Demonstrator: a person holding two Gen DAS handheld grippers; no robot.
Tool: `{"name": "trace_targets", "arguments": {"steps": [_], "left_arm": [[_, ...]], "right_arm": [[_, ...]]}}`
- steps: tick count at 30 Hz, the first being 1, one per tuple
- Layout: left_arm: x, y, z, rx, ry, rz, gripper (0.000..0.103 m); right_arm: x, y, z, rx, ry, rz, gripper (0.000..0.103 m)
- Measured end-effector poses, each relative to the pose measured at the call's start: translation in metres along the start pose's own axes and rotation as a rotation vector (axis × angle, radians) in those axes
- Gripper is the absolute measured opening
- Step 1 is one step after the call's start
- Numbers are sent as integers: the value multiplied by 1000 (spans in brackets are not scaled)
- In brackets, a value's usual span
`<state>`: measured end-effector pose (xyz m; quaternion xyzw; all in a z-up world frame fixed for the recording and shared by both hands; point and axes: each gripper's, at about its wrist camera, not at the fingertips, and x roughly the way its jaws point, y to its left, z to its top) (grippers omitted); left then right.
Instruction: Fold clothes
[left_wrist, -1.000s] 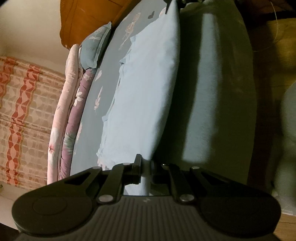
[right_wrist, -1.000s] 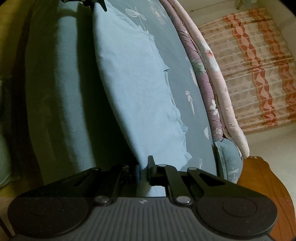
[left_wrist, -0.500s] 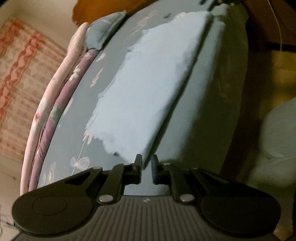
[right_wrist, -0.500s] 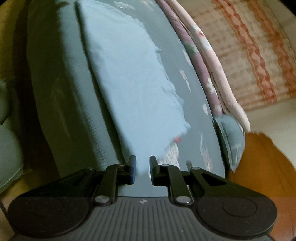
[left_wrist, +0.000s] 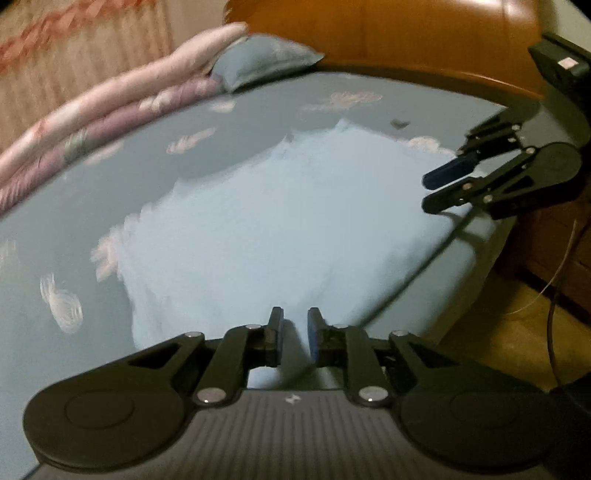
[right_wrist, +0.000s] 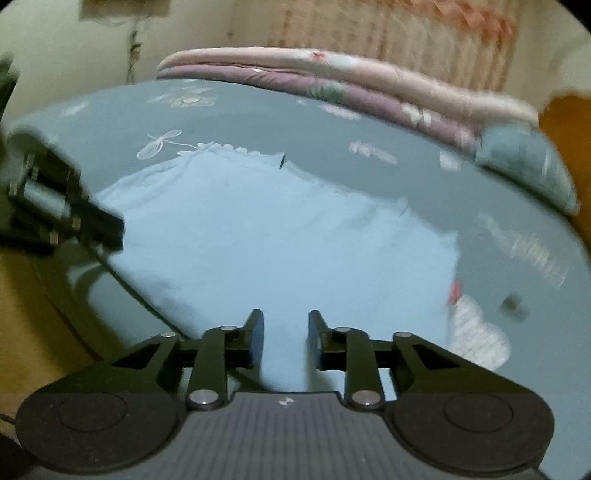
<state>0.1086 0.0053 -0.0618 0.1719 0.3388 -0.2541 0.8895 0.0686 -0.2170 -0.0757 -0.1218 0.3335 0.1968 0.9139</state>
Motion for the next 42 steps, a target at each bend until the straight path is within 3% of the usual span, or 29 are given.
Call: {"name": "trace_targets", "arguments": {"steps": [3,5,8,10,13,17,20,21,24,27,29,31,33,35,38,40,42], "left_arm": [[-14,14,-20,-146,1,-8,18],[-27,20,-31,-213,2,30,18],[-40,28,-32,-257,-8,92,31],[-44,36,-24,-289,-58,84,41],[-40,48,-6,-326,-139,65,56],[-8,68,11,-409,-167,47,56],[15,81,4,-505,-126,62,56],[20,85,0,-538,-112,70,51],[14,95,-9,-620,-133,47,51],[4,95,1,-621,-150,99,58],[3,95,8,-592,-182,95,61],[8,96,12,-593,-200,50,64],[19,98,12,-620,-174,26,67],[32,104,8,-671,-104,95,67],[30,117,4,-763,-66,201,64],[22,125,9,-792,-94,152,70],[17,126,22,-756,-104,123,72]], "right_arm": [[1,-12,-14,109,-2,-3,41],[-6,-21,-23,194,-10,-19,57],[-18,-26,-29,267,-16,-57,58],[-21,-24,-26,272,-39,-59,58],[-20,-22,-16,279,-83,-20,68],[2,-19,-3,315,-94,19,68],[16,-15,-7,332,-81,35,70],[19,-14,-10,328,-82,35,71],[20,-14,-17,327,-102,49,77],[22,-8,-19,317,-127,56,88],[24,-2,-20,302,-140,56,99],[29,9,-18,254,-137,26,103],[30,15,-19,229,-137,2,103],[29,16,-20,217,-141,-6,103],[28,13,-22,226,-150,11,103],[27,14,-24,220,-160,8,103],[28,16,-25,222,-167,-4,103]]}}
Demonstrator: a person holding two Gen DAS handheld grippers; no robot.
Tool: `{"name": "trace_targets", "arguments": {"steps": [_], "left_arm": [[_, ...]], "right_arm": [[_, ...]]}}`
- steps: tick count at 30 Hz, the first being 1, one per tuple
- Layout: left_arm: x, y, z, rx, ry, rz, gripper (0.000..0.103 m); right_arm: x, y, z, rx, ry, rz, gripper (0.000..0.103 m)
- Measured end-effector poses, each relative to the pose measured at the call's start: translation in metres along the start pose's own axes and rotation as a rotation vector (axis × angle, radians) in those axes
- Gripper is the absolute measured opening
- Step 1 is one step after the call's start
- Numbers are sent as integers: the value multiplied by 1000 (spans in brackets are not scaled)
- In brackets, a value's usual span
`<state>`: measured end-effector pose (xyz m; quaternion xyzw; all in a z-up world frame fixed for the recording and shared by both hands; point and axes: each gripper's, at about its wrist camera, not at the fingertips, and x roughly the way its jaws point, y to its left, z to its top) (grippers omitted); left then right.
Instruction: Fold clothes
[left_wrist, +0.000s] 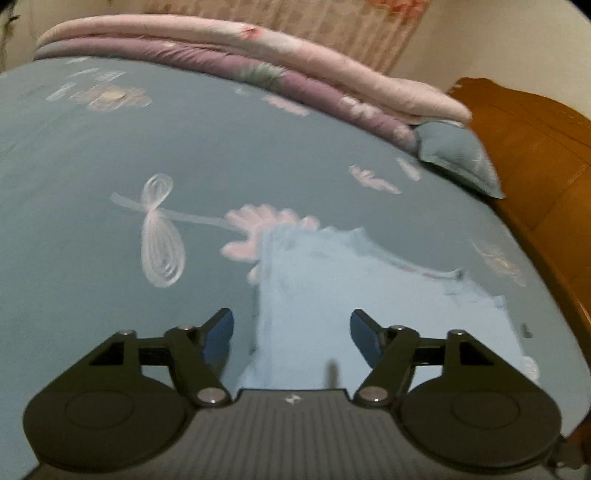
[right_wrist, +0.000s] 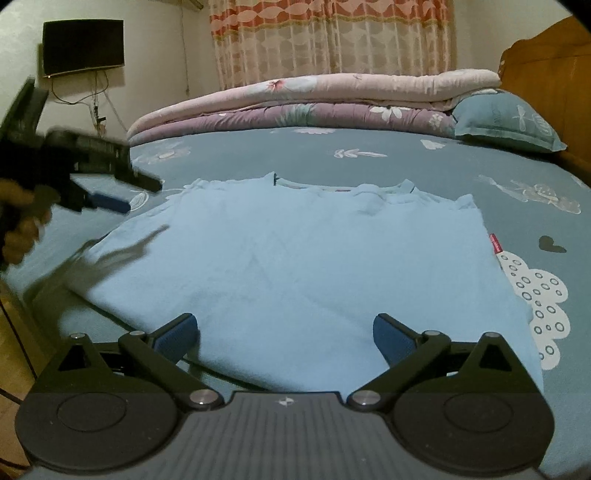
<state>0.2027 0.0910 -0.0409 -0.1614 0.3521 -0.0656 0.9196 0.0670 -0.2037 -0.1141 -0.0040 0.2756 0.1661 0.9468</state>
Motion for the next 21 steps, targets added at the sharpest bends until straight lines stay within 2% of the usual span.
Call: {"name": "trace_targets", "arguments": {"steps": [2,3,6,10,12,16,19,21], "left_arm": [[2,-11,9,45,11,-39,75],[5,-16,12,67,20,-62,80],[26,-31,21,124,67,-91,81],[63,-32,27,157,108,-75,81],[77,-26,27,139,121,6,78],[64,-30,30,109,95,9,82],[44,-37,25,137,54,-12,89],[32,-38,18,157,21,1,91]], "right_arm": [[1,1,-1,4,-7,-7,103],[1,1,-1,7,-11,-8,103],[1,1,-2,12,-21,-5,103],[0,0,-4,10,-34,-1,103],[0,-1,-4,6,-36,2,103],[0,-5,3,21,-13,24,103],[1,-12,17,47,31,40,103],[4,-18,32,53,51,27,103]]}}
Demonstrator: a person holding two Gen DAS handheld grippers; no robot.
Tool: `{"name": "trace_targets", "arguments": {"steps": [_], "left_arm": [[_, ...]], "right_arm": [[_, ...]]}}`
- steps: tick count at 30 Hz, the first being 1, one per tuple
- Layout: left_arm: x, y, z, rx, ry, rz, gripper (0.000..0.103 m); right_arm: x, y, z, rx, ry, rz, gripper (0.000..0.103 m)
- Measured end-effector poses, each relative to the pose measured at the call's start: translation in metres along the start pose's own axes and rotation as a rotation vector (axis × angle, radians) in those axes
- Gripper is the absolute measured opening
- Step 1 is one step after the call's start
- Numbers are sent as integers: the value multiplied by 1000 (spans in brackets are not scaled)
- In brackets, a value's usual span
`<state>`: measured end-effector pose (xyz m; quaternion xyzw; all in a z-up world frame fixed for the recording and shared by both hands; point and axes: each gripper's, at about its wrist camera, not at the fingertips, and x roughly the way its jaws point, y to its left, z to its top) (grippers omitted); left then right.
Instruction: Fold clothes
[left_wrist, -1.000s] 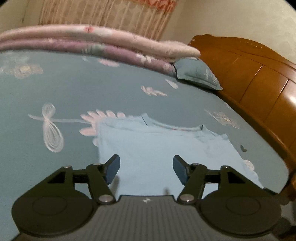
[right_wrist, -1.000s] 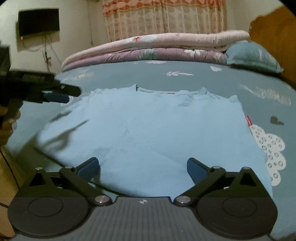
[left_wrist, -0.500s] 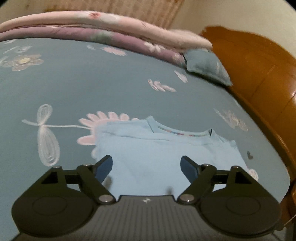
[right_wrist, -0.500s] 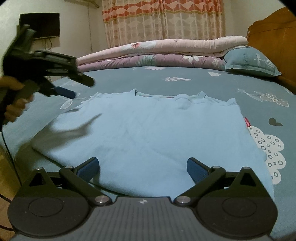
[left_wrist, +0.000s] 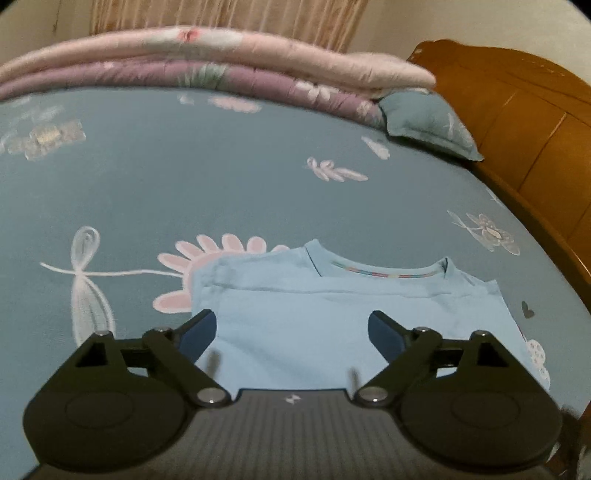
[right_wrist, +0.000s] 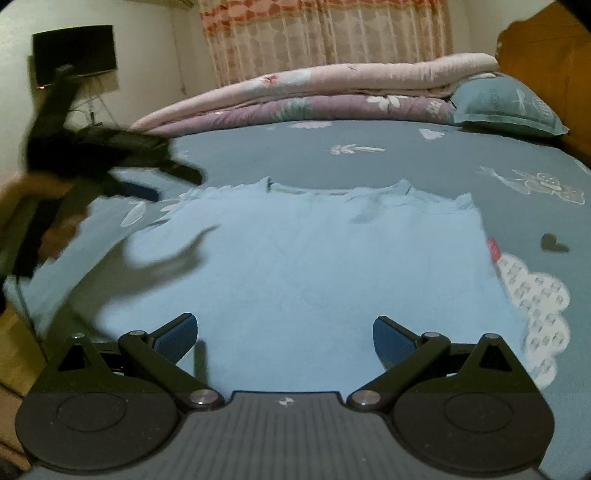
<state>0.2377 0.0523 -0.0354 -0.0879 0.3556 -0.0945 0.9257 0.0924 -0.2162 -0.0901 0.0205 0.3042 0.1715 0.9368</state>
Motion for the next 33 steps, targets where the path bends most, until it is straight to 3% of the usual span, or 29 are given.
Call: {"name": "trace_targets", "arguments": {"steps": [4,9,18,23,27,33], "left_arm": [[-14,3,-18,-1,-10,58,91],[-32,8,-33,-17,-37,79,92],[-36,19,-44,-28,-78,104,94],[-27,25,-39,-42,-70,108,94],[-25,29,-33,-30,-80,111,94],[-17,32,-27,-21,-75,83,95]], "right_arm": [[12,-9,38,-39,14,2,103],[46,-12,82,-81,39,8,103],[121,-18,100,-74,165,72,103],[144,-24,107,-105,139,-75,103],[130,-28,112,-35,147,17,103],[108,-36,109,-38,139,-59,103]]}}
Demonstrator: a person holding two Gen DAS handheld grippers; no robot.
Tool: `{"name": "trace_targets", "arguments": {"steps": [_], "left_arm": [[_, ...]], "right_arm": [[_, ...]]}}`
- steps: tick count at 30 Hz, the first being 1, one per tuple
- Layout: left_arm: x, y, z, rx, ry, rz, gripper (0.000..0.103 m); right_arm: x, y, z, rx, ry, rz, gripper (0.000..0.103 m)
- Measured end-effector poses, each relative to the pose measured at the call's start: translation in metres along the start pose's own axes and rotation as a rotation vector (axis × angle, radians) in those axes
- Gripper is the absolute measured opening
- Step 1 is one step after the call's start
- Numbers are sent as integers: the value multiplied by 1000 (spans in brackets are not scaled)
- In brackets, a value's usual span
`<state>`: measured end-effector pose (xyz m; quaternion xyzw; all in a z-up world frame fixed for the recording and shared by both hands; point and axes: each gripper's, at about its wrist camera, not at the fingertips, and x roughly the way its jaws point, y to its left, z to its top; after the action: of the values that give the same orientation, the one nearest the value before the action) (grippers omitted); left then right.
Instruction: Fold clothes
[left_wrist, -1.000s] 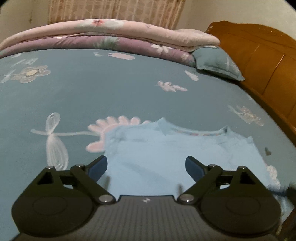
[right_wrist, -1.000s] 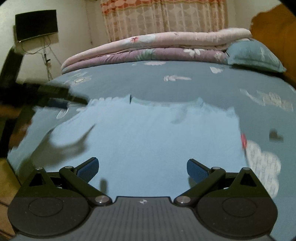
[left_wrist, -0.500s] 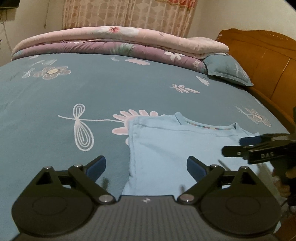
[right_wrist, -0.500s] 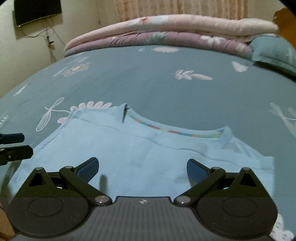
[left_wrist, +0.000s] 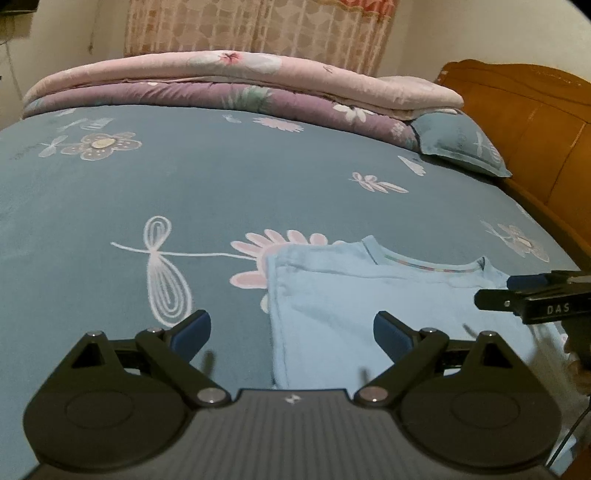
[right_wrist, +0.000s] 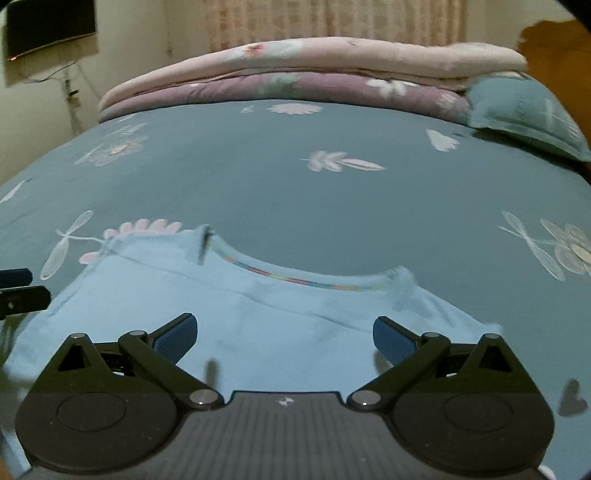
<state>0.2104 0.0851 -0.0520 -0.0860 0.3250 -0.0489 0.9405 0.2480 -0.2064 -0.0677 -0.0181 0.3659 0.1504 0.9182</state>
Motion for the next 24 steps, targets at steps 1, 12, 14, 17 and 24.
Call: {"name": "trace_targets", "arguments": {"steps": [1,12,14,17,24], "left_arm": [[2,-1,0,3,7,-8,95],[9,-21,22,66,66,-84,95],[14,-27,27,70,73,-129,95],[27,-40,31,100,93,-174,95],[64,-53,33,77,173,-256,95]], "right_arm": [[2,-6,-1,16,14,-4,103],[-4,-47,1,145,21,-32,103],[0,-54,-4,154,41,-54,103],[9,-67,-9,191,36,-156,103],[2,-64,-2,154,53,-92,103]]}}
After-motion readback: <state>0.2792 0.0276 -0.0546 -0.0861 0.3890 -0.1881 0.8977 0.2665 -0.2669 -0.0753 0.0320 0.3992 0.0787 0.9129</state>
